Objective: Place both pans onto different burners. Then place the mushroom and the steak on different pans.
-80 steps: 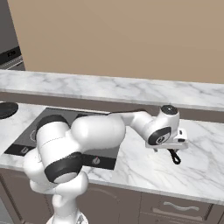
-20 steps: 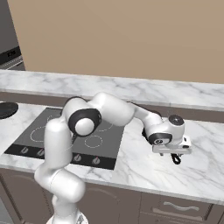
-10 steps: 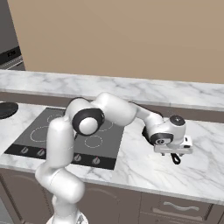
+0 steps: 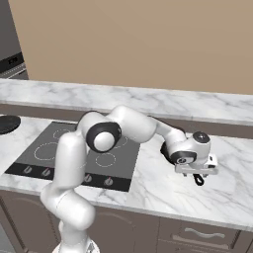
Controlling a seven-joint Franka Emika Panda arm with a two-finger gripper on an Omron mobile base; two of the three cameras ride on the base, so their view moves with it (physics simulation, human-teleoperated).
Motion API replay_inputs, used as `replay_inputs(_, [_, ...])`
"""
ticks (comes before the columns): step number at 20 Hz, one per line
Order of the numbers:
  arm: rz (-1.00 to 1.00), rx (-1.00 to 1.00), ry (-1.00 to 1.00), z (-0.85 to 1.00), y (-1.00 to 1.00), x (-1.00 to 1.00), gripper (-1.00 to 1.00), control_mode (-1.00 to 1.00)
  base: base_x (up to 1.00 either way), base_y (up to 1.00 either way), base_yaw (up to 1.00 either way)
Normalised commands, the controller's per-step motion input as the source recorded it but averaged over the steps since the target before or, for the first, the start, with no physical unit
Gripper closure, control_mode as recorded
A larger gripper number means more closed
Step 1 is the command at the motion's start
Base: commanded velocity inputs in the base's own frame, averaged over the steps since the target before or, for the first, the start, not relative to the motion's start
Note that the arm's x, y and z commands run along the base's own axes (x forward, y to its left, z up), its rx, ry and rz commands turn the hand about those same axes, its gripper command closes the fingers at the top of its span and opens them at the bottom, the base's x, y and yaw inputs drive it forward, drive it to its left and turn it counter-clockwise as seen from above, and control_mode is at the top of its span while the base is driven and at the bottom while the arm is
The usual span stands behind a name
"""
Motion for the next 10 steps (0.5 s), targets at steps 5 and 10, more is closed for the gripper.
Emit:
replay_inputs(5, [0.0, 0.0, 0.0, -0.07, -0.05, 0.06, -1.0, -1.0, 0.0, 0.0, 0.0])
replay_inputs(10, [0.0, 0.0, 0.0, 0.0, -0.04, 0.0, 1.0, -1.0, 0.0, 0.0, 0.0])
